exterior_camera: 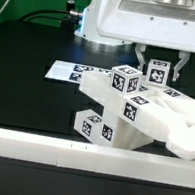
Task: Assemble chair
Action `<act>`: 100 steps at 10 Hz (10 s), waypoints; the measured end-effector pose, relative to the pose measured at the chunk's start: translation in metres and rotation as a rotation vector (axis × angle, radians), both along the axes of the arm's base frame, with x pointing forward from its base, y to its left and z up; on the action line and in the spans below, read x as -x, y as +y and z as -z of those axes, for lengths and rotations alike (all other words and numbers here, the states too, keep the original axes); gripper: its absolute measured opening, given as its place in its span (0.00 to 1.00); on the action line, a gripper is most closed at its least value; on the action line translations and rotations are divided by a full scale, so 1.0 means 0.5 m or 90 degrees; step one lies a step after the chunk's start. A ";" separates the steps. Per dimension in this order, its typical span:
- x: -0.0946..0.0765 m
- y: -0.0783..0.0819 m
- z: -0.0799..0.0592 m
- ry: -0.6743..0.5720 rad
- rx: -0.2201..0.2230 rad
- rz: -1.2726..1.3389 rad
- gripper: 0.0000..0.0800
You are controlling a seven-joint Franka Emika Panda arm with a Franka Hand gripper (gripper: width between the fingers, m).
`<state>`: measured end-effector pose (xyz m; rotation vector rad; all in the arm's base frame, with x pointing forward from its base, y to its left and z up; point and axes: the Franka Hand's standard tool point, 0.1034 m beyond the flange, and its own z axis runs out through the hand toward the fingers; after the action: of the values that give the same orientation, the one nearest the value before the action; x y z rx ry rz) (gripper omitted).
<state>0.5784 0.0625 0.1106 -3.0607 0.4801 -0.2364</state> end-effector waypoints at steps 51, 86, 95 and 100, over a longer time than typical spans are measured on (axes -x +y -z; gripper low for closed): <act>-0.010 0.019 -0.030 0.046 0.033 -0.171 0.35; -0.076 -0.051 -0.047 -0.025 0.083 -0.327 0.81; -0.072 -0.053 -0.045 -0.051 0.078 -0.283 0.81; -0.077 -0.051 -0.045 -0.074 0.073 -0.233 0.81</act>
Offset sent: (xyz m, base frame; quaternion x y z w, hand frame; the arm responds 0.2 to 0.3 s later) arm 0.0000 0.0000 0.0000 0.0000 0.0000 0.1938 0.9810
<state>0.6167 0.0368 0.1332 -3.1428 -0.1056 -0.4348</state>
